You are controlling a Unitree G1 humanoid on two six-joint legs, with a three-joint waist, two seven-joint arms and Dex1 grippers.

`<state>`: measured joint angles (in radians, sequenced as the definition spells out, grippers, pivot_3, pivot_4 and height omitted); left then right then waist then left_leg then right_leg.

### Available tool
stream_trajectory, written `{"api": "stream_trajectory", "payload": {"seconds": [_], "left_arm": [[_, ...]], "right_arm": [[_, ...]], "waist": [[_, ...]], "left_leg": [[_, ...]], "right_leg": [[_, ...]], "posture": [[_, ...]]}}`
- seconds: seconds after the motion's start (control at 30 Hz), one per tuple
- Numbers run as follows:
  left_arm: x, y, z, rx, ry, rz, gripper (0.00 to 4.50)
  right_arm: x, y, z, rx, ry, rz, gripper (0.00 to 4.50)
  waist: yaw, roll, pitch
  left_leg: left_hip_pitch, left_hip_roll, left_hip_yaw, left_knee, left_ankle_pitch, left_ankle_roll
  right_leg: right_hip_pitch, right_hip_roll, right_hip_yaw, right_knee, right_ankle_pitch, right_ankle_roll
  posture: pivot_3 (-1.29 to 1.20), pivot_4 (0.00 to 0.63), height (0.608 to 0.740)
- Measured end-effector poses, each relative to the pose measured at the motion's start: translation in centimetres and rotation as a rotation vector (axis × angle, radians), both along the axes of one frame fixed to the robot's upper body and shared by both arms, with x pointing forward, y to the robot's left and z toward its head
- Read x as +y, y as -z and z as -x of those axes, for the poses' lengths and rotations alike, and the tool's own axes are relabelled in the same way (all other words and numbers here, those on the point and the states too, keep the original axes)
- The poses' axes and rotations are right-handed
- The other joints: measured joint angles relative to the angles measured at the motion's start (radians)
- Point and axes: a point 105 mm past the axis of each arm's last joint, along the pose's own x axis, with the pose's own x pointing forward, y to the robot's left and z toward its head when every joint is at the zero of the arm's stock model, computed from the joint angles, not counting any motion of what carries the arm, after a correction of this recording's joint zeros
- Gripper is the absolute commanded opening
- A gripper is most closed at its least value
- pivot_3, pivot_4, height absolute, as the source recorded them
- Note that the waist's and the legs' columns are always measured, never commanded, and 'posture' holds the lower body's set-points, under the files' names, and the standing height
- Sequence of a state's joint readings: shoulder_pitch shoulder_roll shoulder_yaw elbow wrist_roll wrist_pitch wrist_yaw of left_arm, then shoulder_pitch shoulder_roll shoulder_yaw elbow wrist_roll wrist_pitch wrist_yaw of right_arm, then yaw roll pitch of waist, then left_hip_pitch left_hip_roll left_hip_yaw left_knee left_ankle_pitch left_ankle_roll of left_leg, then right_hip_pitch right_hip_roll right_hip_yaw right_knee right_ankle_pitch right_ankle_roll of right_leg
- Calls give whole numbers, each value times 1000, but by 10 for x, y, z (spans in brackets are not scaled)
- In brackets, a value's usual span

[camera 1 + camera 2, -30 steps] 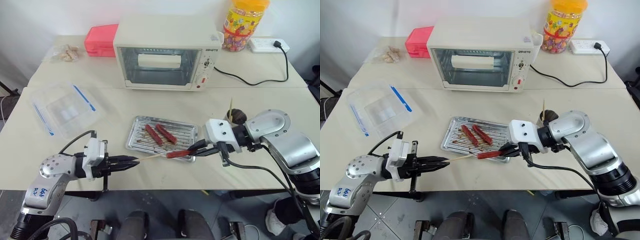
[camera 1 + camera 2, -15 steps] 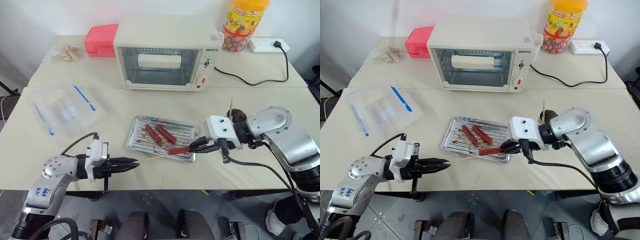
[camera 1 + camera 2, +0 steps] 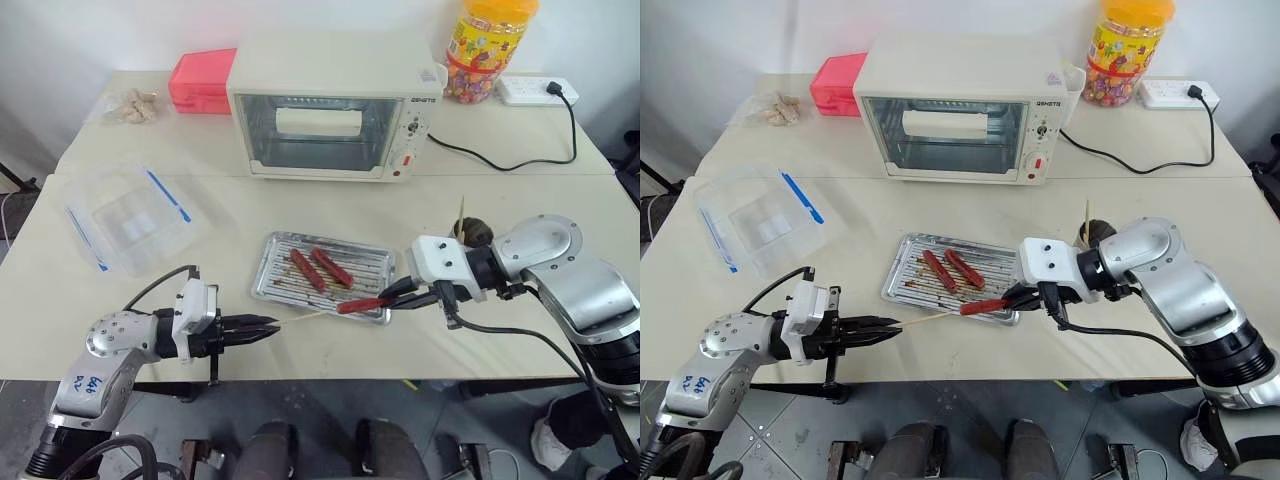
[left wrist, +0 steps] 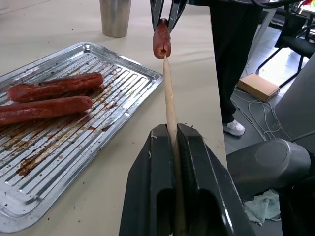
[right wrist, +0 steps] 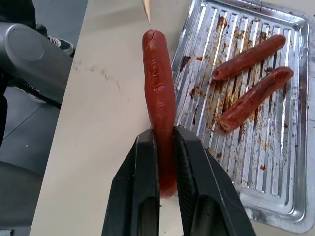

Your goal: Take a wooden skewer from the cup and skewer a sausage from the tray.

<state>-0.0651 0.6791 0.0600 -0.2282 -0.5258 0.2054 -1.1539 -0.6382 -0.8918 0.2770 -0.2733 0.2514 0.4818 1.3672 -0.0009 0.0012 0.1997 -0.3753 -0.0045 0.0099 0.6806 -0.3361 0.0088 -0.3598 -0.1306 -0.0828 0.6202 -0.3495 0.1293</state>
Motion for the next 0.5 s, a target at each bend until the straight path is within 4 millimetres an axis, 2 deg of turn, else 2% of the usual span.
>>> {"api": "stream_trajectory", "payload": {"seconds": [0.27,0.5], "left_arm": [[0,0,0,0,-1,0,0],[0,0,-1,0,-6,3,0]], "right_arm": [[-2,1,-2,-8,5,14,246],[6,4,0,10,-18,-5,246]], "waist": [[0,0,0],[0,0,0]], "left_leg": [[0,0,0,0,0,0],[0,0,0,0,0,0]], "right_leg": [[0,0,0,0,0,0],[0,0,0,0,0,0]], "posture": [[0,150,740],[0,150,740]]}}
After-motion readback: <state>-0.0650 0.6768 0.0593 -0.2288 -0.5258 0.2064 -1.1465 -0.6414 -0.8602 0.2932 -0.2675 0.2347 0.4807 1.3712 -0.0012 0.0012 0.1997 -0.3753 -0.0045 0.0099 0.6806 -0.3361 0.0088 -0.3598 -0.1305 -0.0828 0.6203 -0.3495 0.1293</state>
